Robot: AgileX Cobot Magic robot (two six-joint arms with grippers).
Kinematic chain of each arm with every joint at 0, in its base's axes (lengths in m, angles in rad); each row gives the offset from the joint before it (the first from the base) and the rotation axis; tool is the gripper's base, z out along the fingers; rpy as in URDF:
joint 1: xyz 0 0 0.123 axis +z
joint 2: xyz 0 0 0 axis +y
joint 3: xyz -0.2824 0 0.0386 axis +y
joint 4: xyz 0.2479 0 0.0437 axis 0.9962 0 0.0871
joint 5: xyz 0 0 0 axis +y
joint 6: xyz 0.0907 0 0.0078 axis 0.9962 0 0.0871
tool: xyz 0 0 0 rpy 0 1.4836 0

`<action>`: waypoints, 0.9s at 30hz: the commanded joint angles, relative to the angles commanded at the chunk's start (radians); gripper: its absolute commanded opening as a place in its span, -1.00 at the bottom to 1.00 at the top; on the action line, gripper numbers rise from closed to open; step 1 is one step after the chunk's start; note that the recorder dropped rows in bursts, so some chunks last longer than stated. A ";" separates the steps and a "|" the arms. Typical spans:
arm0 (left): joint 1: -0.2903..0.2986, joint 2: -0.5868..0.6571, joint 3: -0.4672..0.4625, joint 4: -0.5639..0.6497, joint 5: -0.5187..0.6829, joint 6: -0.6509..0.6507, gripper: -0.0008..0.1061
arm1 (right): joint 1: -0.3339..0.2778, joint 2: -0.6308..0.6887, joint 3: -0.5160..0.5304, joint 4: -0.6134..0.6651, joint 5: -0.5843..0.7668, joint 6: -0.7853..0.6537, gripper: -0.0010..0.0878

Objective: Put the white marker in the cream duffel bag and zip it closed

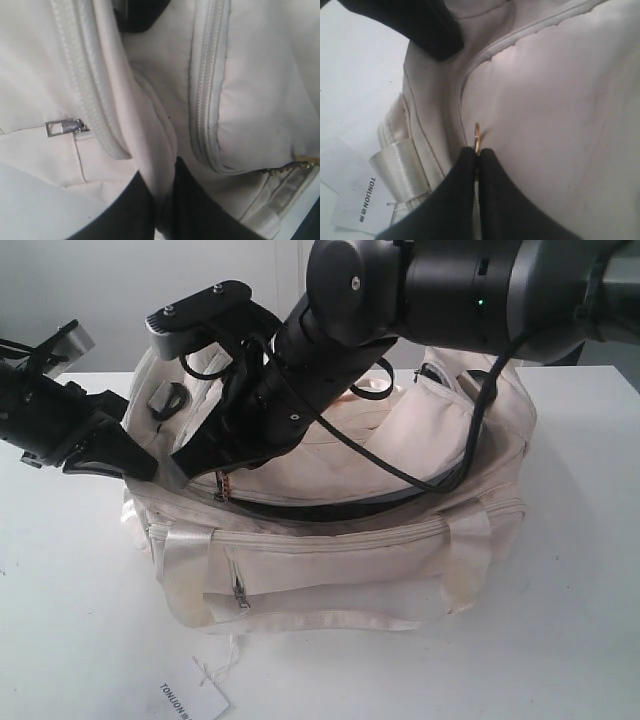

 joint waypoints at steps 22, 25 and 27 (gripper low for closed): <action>0.000 0.000 0.000 0.000 -0.003 0.000 -0.99 | 0.000 0.000 0.000 -0.050 0.252 0.000 -0.98; 0.000 0.000 0.000 0.000 -0.003 0.000 -0.99 | 0.000 0.000 0.000 -0.076 0.274 0.000 -0.98; 0.000 0.000 0.000 0.000 -0.003 0.000 -0.99 | 0.000 0.000 0.000 -0.090 0.284 0.000 -0.98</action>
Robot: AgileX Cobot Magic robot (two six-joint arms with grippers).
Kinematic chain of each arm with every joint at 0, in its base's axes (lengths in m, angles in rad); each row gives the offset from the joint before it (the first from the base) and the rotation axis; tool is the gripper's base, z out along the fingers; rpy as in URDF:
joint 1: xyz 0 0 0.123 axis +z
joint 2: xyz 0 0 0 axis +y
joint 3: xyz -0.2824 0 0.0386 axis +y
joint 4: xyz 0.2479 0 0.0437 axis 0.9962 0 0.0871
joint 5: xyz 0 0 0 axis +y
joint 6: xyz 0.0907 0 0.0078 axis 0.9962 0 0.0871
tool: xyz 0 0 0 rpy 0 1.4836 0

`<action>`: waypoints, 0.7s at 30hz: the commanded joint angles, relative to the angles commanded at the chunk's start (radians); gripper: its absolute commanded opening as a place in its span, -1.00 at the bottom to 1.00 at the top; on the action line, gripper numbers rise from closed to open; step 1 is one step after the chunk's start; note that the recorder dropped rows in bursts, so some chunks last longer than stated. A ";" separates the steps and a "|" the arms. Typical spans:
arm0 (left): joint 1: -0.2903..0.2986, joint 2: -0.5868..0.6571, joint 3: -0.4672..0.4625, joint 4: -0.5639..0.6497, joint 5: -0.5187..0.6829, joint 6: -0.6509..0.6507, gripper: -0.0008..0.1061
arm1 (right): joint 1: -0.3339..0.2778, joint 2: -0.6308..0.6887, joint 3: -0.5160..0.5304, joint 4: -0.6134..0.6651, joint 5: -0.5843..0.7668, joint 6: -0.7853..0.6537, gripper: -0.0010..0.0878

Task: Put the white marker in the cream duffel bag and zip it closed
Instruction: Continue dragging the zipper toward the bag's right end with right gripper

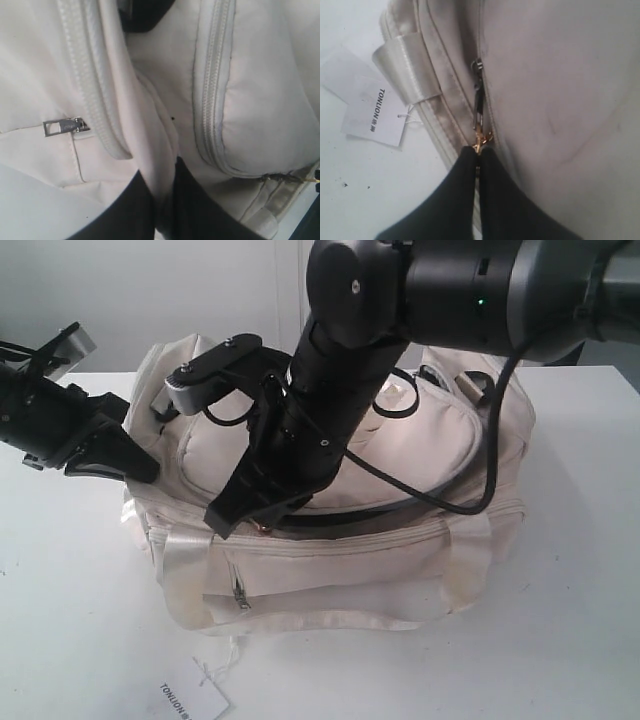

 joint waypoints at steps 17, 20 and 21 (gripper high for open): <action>0.000 0.000 0.000 0.042 -0.028 0.046 -0.99 | 0.000 -0.058 0.000 -0.070 0.025 0.000 -0.98; 0.000 0.000 0.000 0.071 -0.030 0.046 -0.99 | 0.000 -0.075 0.000 -0.100 0.027 0.012 -0.98; 0.000 0.000 0.000 0.077 -0.032 0.046 -0.99 | 0.000 -0.079 0.000 -0.114 0.027 0.026 -0.98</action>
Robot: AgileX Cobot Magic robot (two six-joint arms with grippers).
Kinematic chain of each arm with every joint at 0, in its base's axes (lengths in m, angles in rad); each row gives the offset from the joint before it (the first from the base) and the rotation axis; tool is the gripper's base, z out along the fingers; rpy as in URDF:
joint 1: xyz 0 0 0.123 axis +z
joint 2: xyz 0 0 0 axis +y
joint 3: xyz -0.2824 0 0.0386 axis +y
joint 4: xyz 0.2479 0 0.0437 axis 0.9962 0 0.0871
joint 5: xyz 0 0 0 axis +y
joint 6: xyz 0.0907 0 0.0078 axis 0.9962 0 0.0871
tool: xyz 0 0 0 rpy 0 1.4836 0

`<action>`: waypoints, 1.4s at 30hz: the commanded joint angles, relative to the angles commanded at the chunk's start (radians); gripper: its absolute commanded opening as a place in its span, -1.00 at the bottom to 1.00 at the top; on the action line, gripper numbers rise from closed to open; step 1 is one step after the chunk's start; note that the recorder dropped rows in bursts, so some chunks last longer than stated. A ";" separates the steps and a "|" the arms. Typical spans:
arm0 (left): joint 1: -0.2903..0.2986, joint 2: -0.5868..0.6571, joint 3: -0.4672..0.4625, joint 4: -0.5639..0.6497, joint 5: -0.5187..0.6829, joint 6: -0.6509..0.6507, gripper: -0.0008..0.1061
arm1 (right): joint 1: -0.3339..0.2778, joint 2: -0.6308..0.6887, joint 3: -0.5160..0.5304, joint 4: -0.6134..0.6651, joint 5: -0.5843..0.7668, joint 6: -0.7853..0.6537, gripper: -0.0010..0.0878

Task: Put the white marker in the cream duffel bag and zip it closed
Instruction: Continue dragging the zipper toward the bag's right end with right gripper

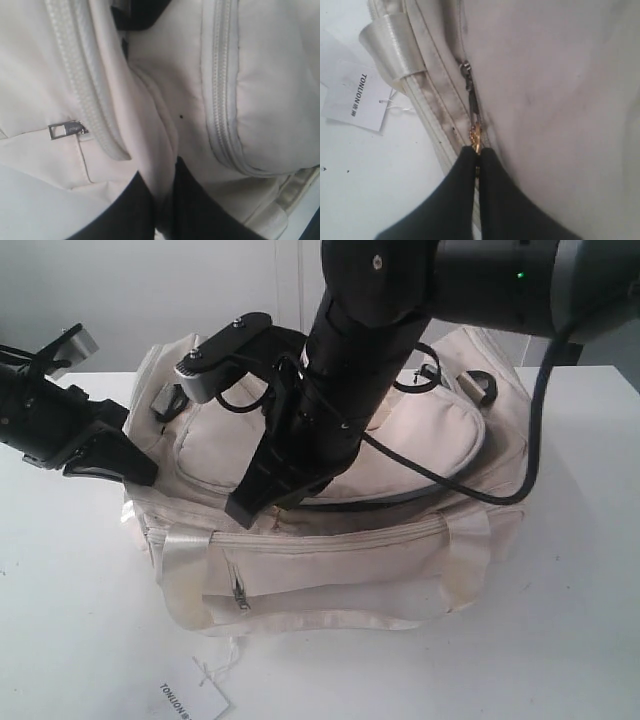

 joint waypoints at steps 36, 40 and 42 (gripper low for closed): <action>0.000 0.000 0.000 0.004 -0.012 0.000 -0.99 | 0.000 -0.061 0.000 -0.159 0.123 0.085 -0.98; 0.000 0.000 0.000 0.004 -0.012 0.000 -0.99 | 0.000 -0.061 0.000 -0.202 0.131 0.105 -0.98; 0.000 0.000 0.000 0.004 -0.012 0.000 -0.99 | 0.000 -0.061 0.000 -0.222 0.140 0.109 -0.98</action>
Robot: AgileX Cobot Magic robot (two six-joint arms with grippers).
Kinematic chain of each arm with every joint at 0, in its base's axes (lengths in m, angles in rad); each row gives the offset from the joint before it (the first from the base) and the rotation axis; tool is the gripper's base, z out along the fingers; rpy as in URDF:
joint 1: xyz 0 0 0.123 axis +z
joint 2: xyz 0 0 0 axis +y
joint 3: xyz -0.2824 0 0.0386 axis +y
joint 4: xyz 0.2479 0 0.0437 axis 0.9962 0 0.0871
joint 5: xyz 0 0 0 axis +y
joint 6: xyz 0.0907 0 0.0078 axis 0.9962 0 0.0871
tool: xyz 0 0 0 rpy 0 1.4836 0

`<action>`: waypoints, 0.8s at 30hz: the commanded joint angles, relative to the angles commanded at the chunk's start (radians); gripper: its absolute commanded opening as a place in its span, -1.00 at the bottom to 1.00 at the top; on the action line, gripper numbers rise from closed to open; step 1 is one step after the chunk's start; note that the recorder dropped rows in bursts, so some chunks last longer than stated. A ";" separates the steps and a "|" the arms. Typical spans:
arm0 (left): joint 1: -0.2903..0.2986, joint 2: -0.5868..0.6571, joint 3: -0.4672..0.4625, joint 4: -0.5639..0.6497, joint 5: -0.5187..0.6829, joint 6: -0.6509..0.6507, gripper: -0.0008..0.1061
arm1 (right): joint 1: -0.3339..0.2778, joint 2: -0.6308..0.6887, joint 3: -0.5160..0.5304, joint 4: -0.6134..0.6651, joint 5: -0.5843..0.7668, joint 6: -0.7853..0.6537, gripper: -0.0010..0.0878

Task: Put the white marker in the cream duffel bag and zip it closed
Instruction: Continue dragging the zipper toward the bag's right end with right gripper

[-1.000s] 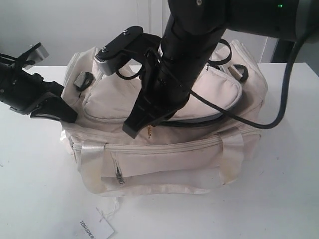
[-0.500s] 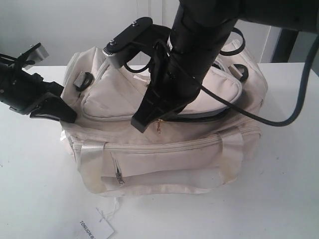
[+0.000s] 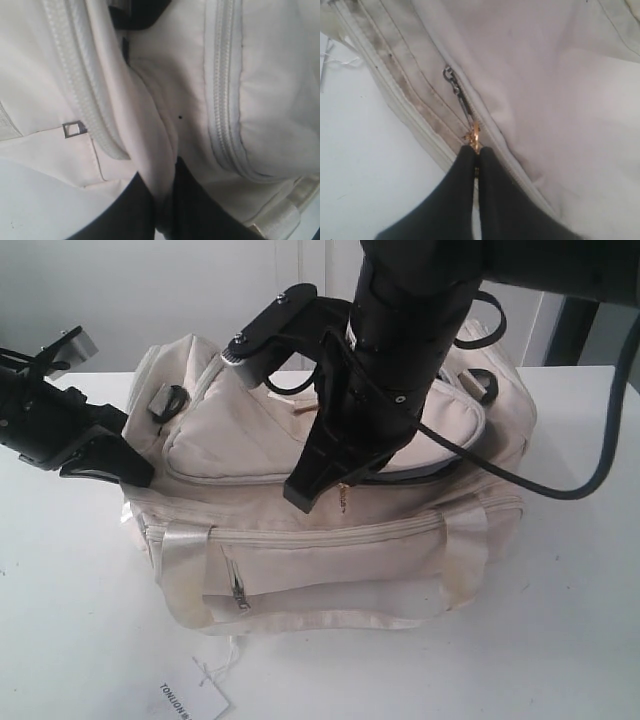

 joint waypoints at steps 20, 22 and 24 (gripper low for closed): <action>0.000 0.000 0.000 0.000 -0.014 0.000 -0.99 | -0.154 -0.056 0.006 -0.001 0.028 0.000 -0.98; 0.000 0.000 0.000 0.000 -0.014 0.000 -0.99 | -0.167 -0.065 0.010 -0.001 0.028 -0.002 -0.98; 0.000 0.000 0.000 0.000 -0.014 0.000 -0.99 | -0.177 -0.077 0.017 -0.001 0.028 -0.002 -0.98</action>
